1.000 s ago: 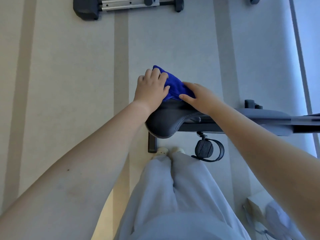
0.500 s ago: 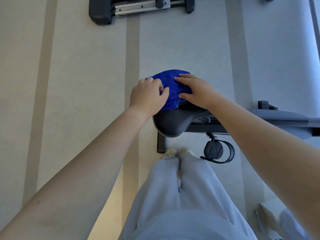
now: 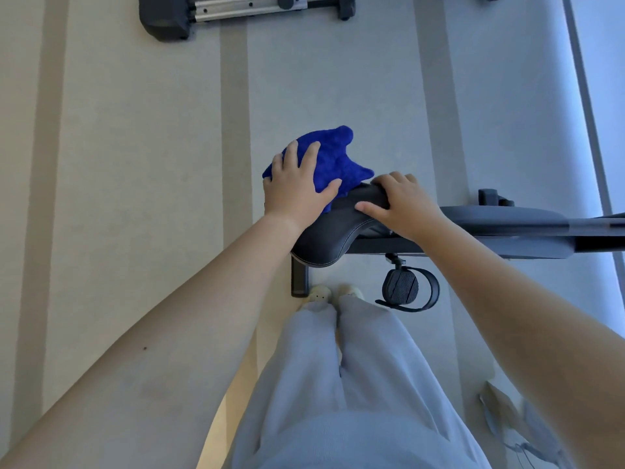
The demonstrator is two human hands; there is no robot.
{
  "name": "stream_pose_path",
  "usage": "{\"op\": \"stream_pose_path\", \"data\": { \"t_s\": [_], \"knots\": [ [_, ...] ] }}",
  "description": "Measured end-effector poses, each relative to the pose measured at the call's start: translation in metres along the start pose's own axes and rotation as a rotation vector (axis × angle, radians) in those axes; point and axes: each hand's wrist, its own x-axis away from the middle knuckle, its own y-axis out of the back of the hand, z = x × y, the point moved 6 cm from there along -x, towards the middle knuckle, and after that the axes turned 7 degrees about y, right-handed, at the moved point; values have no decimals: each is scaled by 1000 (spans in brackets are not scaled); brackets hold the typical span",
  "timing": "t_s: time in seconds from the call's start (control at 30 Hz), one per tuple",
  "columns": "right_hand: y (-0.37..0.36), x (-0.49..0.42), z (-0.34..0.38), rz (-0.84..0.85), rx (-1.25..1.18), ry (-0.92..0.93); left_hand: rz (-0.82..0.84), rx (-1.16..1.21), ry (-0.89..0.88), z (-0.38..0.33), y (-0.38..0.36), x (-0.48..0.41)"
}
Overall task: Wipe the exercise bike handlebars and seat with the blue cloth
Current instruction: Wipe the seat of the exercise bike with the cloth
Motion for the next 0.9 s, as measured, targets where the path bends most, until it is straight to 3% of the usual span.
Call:
{"op": "stream_pose_path", "data": {
  "t_s": [0.13, 0.57, 0.77, 0.9],
  "knots": [
    [3, -1, -1, 94, -13, 85, -17, 211, 104, 14, -1, 21],
    [-1, -5, -4, 56, -35, 78, -69, 618, 465, 25, -36, 119],
    [-1, -5, -4, 27, -29, 89, -77, 695, 529, -17, -58, 149],
    [-1, -5, -5, 36, -31, 99, -145, 662, 482, -10, -57, 145]
  ]
}}
